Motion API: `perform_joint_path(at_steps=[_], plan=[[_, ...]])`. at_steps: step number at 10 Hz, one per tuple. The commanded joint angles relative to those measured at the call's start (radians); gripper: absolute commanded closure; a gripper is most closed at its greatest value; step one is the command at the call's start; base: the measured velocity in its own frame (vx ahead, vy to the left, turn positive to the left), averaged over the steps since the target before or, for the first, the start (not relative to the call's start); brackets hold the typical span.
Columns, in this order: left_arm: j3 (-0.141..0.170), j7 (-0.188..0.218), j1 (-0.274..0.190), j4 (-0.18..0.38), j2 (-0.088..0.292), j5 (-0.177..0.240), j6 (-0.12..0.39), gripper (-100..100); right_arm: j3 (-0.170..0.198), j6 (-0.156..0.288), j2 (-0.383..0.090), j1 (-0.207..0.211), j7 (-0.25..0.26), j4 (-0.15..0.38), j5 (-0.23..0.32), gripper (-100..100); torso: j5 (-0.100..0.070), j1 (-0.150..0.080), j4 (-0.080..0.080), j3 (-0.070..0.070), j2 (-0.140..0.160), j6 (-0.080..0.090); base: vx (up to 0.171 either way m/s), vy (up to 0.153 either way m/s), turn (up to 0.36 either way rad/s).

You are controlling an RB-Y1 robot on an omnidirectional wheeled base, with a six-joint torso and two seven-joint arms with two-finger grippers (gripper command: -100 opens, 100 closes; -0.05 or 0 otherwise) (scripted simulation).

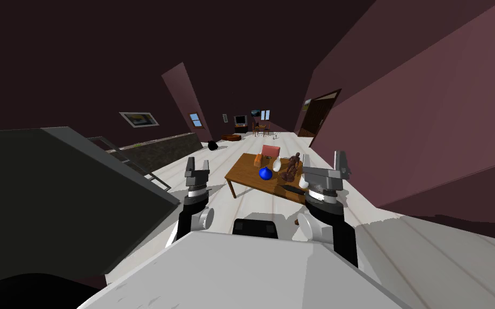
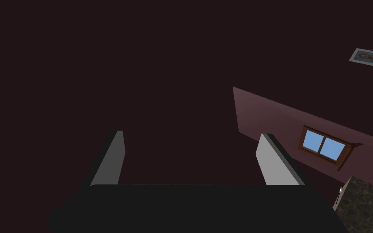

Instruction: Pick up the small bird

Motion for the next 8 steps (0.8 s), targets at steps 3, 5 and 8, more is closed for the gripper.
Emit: perform_joint_path(at_steps=[3, 5, 8], plan=[[0.000, 0.000, 0.000, 0.000, 0.000, 0.000, 0.000, 0, 0.027, 0.033, -0.067, 0.031, 0.039, 0.032, 0.022, -100, 0.001, 0.005, 0.001, 0.002, 0.003, 0.000, -0.053, 0.080, 0.013], [0.000, 0.000, 0.000, 0.000, 0.000, 0.000, 0.000, 0, 0.046, 0.058, -0.106, 0.055, 0.070, 0.062, 0.042, -100, 0.002, 0.007, 0.001, 0.003, 0.005, 0.000, -0.065, 0.108, 0.035], [0.000, 0.000, 0.000, 0.000, 0.000, 0.000, 0.000, 0, 0.078, 0.105, -0.175, 0.100, 0.130, 0.127, 0.083, -100, 0.001, 0.006, 0.001, 0.002, 0.004, 0.000, -0.054, 0.093, 0.075]])
